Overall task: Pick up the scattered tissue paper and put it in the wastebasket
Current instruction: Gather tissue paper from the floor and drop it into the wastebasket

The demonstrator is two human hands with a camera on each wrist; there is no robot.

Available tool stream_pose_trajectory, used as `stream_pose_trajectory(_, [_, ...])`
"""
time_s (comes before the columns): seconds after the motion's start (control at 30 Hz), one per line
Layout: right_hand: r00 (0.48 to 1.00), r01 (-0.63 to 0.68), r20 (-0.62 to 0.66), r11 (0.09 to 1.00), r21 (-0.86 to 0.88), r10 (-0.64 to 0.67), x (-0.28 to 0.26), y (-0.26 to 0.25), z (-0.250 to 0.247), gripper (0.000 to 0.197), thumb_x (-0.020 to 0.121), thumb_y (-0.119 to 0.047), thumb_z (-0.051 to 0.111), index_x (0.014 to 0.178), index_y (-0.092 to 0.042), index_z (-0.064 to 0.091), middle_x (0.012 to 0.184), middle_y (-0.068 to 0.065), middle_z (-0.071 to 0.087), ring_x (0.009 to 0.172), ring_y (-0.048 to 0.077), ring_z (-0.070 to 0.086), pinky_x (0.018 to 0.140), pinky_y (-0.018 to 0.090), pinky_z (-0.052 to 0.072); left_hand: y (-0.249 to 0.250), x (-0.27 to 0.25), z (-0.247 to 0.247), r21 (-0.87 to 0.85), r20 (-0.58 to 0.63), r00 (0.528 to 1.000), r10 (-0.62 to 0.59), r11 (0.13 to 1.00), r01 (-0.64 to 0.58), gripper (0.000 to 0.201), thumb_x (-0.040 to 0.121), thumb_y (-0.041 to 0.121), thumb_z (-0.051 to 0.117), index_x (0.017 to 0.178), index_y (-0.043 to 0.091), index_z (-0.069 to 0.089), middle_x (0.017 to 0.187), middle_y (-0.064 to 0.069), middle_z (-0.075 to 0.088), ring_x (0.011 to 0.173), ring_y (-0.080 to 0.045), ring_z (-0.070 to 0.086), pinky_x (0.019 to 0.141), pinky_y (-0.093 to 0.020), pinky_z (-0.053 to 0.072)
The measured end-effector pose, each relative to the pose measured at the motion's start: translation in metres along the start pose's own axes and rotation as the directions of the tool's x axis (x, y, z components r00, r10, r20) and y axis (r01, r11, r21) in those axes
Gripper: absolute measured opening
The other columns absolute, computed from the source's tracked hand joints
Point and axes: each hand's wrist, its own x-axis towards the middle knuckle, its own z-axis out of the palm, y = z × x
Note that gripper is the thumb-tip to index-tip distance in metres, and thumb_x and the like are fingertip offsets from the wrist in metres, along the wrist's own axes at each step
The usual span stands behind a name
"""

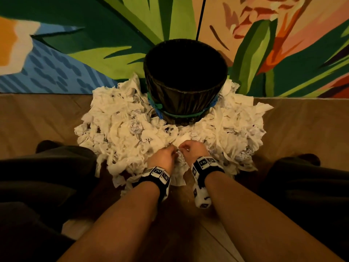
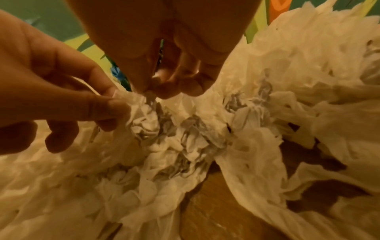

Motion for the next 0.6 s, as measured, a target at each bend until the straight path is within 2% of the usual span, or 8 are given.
stream_pose_trajectory(0.07, [0.999, -0.017, -0.05, 0.999, 0.043, 0.019, 0.0, 0.0, 0.001, 0.017, 0.094, -0.019, 0.058, 0.085, -0.03, 0.067, 0.093, -0.006, 0.067, 0.096, 0.018, 0.064, 0.077, 0.024, 0.046, -0.001, -0.001, 0.0, -0.039, -0.051, 0.999, -0.013, 0.999, 0.011, 0.014, 0.099, 0.034, 0.048, 0.107, 0.026, 0.056, 0.097, -0.006, 0.068, 0.087, -0.032, 0.064, 0.064, -0.035, 0.047])
stream_pose_trajectory(0.13, [0.994, -0.035, -0.096, 0.995, 0.097, 0.044, -0.001, 0.002, -0.002, 0.027, 0.098, -0.012, 0.047, 0.092, -0.027, 0.069, 0.104, 0.001, 0.065, 0.099, 0.021, 0.062, 0.077, 0.022, 0.04, -0.004, -0.002, -0.002, -0.146, -0.121, 0.992, -0.019, 0.989, 0.001, 0.009, 0.1, 0.03, 0.047, 0.1, 0.022, 0.051, 0.088, -0.004, 0.065, 0.077, -0.028, 0.06, 0.061, -0.032, 0.04])
stream_pose_trajectory(0.2, [0.988, -0.076, -0.121, 0.987, 0.143, 0.093, -0.003, 0.002, -0.007, 0.034, 0.099, -0.007, 0.039, 0.101, -0.023, 0.068, 0.114, 0.006, 0.063, 0.104, 0.024, 0.06, 0.079, 0.022, 0.039, -0.008, -0.002, -0.005, -0.282, -0.173, 0.984, -0.036, 0.959, -0.014, 0.008, 0.1, 0.027, 0.046, 0.094, 0.021, 0.045, 0.077, -0.002, 0.061, 0.068, -0.025, 0.058, 0.057, -0.03, 0.041])
stream_pose_trajectory(0.3, [0.975, -0.155, -0.106, 0.944, 0.291, 0.193, -0.004, 0.003, -0.017, 0.031, 0.103, -0.011, 0.033, 0.096, -0.018, 0.063, 0.119, 0.009, 0.062, 0.109, 0.028, 0.057, 0.08, 0.024, 0.04, -0.009, -0.003, -0.013, -0.465, -0.184, 0.978, -0.098, 0.885, 0.001, 0.004, 0.102, 0.024, 0.043, 0.098, 0.022, 0.041, 0.075, -0.007, 0.063, 0.063, -0.028, 0.062, 0.057, -0.043, 0.054])
stream_pose_trajectory(0.4, [0.965, -0.199, -0.075, 0.886, 0.419, 0.252, -0.005, 0.004, -0.026, 0.02, 0.097, -0.001, 0.044, 0.091, -0.016, 0.055, 0.117, 0.012, 0.063, 0.11, 0.028, 0.057, 0.077, 0.019, 0.037, -0.006, -0.003, -0.021, -0.588, -0.227, 0.96, -0.163, 0.809, -0.002, 0.007, 0.103, 0.024, 0.038, 0.101, 0.026, 0.044, 0.07, -0.008, 0.058, 0.057, -0.028, 0.057, 0.058, -0.05, 0.055])
stream_pose_trajectory(0.5, [0.969, -0.196, -0.047, 0.876, 0.44, 0.241, -0.006, 0.008, -0.035, 0.027, 0.087, 0.001, 0.065, 0.098, -0.02, 0.054, 0.111, 0.01, 0.063, 0.098, 0.025, 0.06, 0.08, 0.026, 0.046, -0.005, -0.004, -0.028, -0.668, -0.246, 0.95, -0.195, 0.744, -0.02, 0.007, 0.097, 0.028, 0.054, 0.093, 0.032, 0.049, 0.068, 0.001, 0.054, 0.053, -0.009, 0.054, 0.055, -0.036, 0.055])
stream_pose_trajectory(0.57, [0.962, -0.158, -0.108, 0.839, 0.521, 0.249, -0.005, 0.008, -0.039, 0.014, 0.094, -0.005, 0.06, 0.09, -0.018, 0.057, 0.11, 0.008, 0.065, 0.088, 0.023, 0.06, 0.071, 0.025, 0.051, -0.007, -0.003, -0.034, -0.686, -0.27, 0.943, -0.193, 0.726, -0.048, 0.02, 0.092, 0.013, 0.06, 0.089, 0.032, 0.052, 0.074, 0.01, 0.052, 0.053, 0.013, 0.052, 0.052, -0.017, 0.049])
stream_pose_trajectory(0.6, [0.951, -0.151, -0.138, 0.803, 0.576, 0.278, -0.006, 0.008, -0.041, 0.018, 0.099, -0.009, 0.053, 0.085, -0.019, 0.058, 0.111, 0.008, 0.066, 0.082, 0.023, 0.06, 0.067, 0.026, 0.054, -0.01, -0.003, -0.037, -0.69, -0.282, 0.937, -0.205, 0.722, -0.05, 0.024, 0.091, 0.006, 0.059, 0.088, 0.029, 0.054, 0.08, 0.013, 0.052, 0.06, 0.02, 0.052, 0.057, -0.014, 0.048])
